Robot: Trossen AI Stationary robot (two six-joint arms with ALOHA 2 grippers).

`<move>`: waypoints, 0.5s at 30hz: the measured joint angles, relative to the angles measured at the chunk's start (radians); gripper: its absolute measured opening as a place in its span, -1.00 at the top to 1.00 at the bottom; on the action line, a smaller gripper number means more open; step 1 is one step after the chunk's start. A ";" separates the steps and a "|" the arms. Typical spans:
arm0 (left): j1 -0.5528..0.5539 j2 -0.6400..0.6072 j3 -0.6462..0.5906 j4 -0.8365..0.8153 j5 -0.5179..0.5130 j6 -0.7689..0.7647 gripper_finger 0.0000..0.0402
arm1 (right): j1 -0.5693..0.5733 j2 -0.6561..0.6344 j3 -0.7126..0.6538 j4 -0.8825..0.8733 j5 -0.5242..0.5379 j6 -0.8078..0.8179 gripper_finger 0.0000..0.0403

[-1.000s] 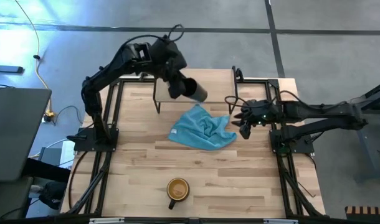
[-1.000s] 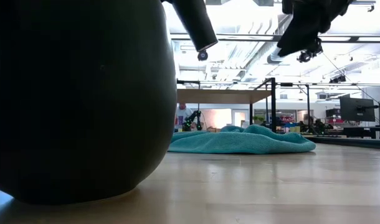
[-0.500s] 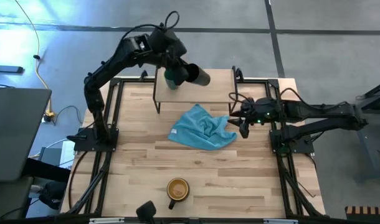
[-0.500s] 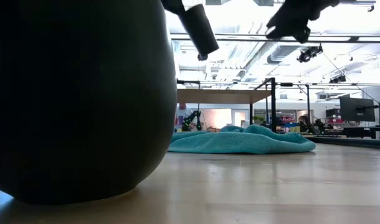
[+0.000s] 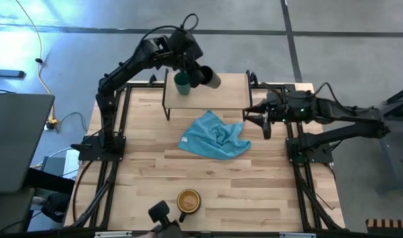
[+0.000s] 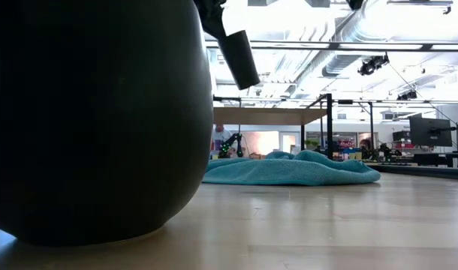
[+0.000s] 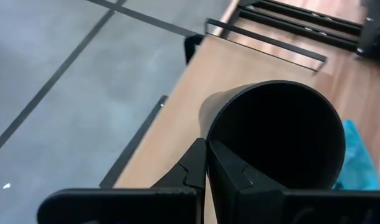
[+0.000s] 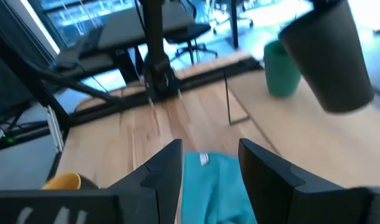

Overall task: Stack small to large cups/mugs on shelf
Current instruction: Put the black cup on the shelf

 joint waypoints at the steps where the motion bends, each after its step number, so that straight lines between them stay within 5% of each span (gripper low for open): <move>1: 0.006 0.000 0.000 0.006 0.000 0.000 1.00 | 0.000 0.000 0.014 0.000 0.000 -0.009 0.26; 15: 0.058 0.023 0.000 -0.007 0.039 -0.004 1.00 | -0.015 0.001 0.093 -0.003 0.032 -0.085 0.26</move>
